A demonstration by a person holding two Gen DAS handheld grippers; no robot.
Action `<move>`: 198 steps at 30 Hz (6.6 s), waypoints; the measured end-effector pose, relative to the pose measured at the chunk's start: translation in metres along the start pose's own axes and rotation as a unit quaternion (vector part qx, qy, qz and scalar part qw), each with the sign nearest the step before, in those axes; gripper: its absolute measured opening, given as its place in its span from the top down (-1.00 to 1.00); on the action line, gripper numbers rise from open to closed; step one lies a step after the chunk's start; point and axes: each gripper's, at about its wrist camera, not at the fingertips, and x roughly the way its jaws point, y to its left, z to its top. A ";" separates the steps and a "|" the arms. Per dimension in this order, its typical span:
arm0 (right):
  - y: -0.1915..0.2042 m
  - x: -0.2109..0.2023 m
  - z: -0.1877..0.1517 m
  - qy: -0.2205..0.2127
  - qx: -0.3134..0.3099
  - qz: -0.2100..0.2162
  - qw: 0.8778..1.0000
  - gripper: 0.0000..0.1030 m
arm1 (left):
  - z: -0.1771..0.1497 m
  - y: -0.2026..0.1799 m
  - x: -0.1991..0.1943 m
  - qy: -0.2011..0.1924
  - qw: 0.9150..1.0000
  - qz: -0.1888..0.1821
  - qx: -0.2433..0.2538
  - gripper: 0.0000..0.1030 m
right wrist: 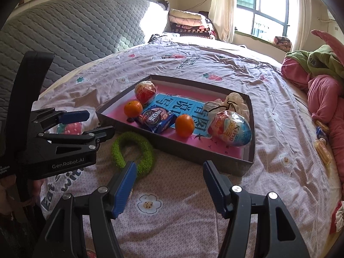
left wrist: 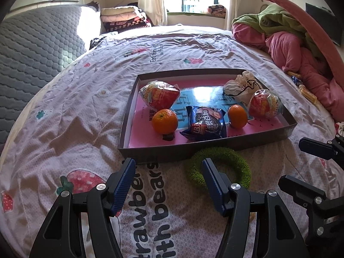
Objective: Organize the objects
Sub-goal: 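Move left tool to the green fuzzy ring while right tool approaches the walnut, then close left tool on the green ring while right tool grasps the walnut, then lift and carry the green ring and the walnut over the box, then lower the green ring with left tool while right tool lowers the walnut into the box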
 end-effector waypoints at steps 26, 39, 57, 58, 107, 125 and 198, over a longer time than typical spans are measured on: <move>0.025 0.014 -0.028 0.034 -0.025 0.042 0.998 -0.24 | -0.021 0.010 0.002 0.025 0.999 -0.019 0.014 -0.28; 0.046 0.025 -0.035 0.048 -0.044 0.055 0.996 -0.24 | -0.016 -0.002 0.008 0.028 0.999 -0.027 0.014 -0.28; 0.050 0.043 -0.036 0.044 -0.004 0.057 0.997 -0.17 | -0.003 -0.009 0.043 0.054 0.998 -0.017 -0.011 -0.28; 0.052 0.044 -0.036 0.043 -0.006 0.054 0.998 -0.11 | -0.002 -0.010 0.045 0.056 0.998 -0.018 -0.012 -0.28; 0.026 0.045 -0.024 0.020 0.015 0.025 0.999 0.31 | 0.012 -0.023 0.026 0.027 0.998 -0.047 -0.014 0.75; 0.003 0.011 -0.002 -0.035 0.040 -0.017 0.998 0.30 | 0.024 -0.005 -0.009 -0.030 0.999 -0.032 -0.023 0.75; -0.047 0.056 0.036 -0.042 0.105 -0.040 0.993 0.30 | 0.052 0.038 0.064 0.004 0.996 0.002 -0.089 0.73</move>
